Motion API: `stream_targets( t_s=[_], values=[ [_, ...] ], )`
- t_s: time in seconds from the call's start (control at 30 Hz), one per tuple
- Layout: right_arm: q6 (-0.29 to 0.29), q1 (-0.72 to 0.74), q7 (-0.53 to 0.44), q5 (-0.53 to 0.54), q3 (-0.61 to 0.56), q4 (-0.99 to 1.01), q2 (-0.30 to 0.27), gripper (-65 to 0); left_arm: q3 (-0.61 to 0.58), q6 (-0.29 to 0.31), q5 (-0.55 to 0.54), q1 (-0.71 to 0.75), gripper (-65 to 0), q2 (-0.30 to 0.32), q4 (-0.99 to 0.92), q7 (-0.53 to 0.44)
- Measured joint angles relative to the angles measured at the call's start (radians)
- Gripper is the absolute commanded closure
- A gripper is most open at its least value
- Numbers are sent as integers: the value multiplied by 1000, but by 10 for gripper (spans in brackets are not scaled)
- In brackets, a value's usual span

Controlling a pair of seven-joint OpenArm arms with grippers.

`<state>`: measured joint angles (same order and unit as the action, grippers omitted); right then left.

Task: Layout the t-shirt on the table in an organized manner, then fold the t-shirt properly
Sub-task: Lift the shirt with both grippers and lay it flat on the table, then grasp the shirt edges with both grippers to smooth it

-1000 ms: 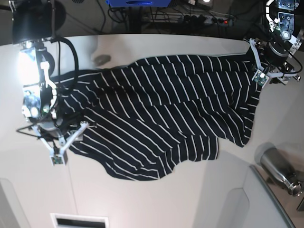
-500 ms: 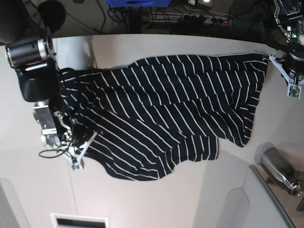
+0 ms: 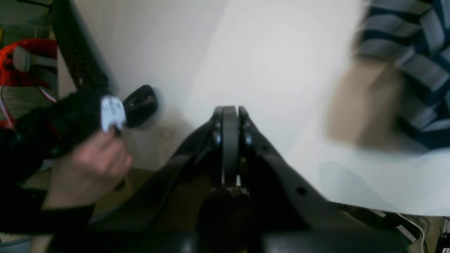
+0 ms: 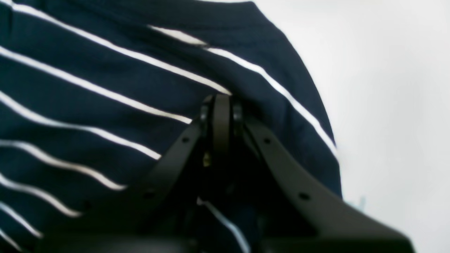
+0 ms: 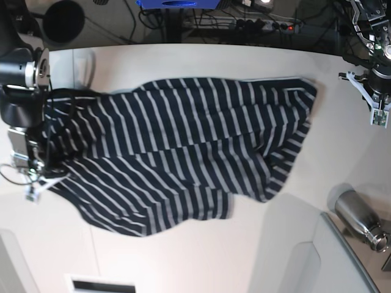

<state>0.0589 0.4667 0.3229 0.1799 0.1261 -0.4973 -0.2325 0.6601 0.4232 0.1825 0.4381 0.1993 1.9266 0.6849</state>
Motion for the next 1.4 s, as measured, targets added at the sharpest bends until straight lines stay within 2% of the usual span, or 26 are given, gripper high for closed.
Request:
stream_targets(
  t_s=[0.1,0.17,0.27,0.33,0.43,0.57,0.6,0.63,0.73,0.77,0.87,0.93,1.0,1.07,1.17,1.4],
  values=[
    [74,-27,4,-2,97,-11,-21,-12,0,0,1,0,0,0,0,1],
    [72,-86,12,-6,106,-85,-28,-11,0,-1,1,0,0,0,-1,0],
    [65,-201,41,-15,44,-266,-15,-12,-28,-4,8,0,0,-1,-2,1],
    [66,-272,86,-16,23,-408,19,-15,-67,1,0,-3,0,-6,-9,0],
    [45,-354,91,6,19,-627,70,-15,-103,0,-1,-5,0,-22,-9,0],
    [77,-454,81,-2,14,-911,62,-20,-128,0,8,-45,0,-28,-66,5],
    [77,-481,97,-5,9,-967,54,-30,-129,-1,5,-76,0,-32,-99,5],
    [101,-502,150,-18,-23,-1014,45,-39,-129,3,-2,-108,0,-38,-129,3],
    [48,-536,211,7,-139,-1100,56,-41,-128,-4,2,-173,0,-66,-198,2],
    [42,-538,224,9,-165,-1107,69,-41,-127,-3,-18,-187,-21,-79,-209,5],
    [40,-548,225,10,-196,-1106,67,-39,-132,-4,-125,-226,-221,-79,-263,5],
    [57,-555,228,-4,-198,-1105,48,-39,-125,-5,-211,-255,-306,-74,-302,6],
    [61,-562,228,-7,-199,-1105,46,-39,-128,-4,-319,-273,-360,-62,-346,3],
    [54,-565,229,-3,-210,-1104,56,-39,-134,-3,-426,-281,-380,-33,-401,2],
    [40,-567,228,3,-212,-1104,59,-39,-130,-18,-511,-314,-374,-2,-509,4],
    [53,-568,228,0,-209,-1104,54,-39,-136,-11,-538,-401,-374,-12,-676,1]
  ],
)
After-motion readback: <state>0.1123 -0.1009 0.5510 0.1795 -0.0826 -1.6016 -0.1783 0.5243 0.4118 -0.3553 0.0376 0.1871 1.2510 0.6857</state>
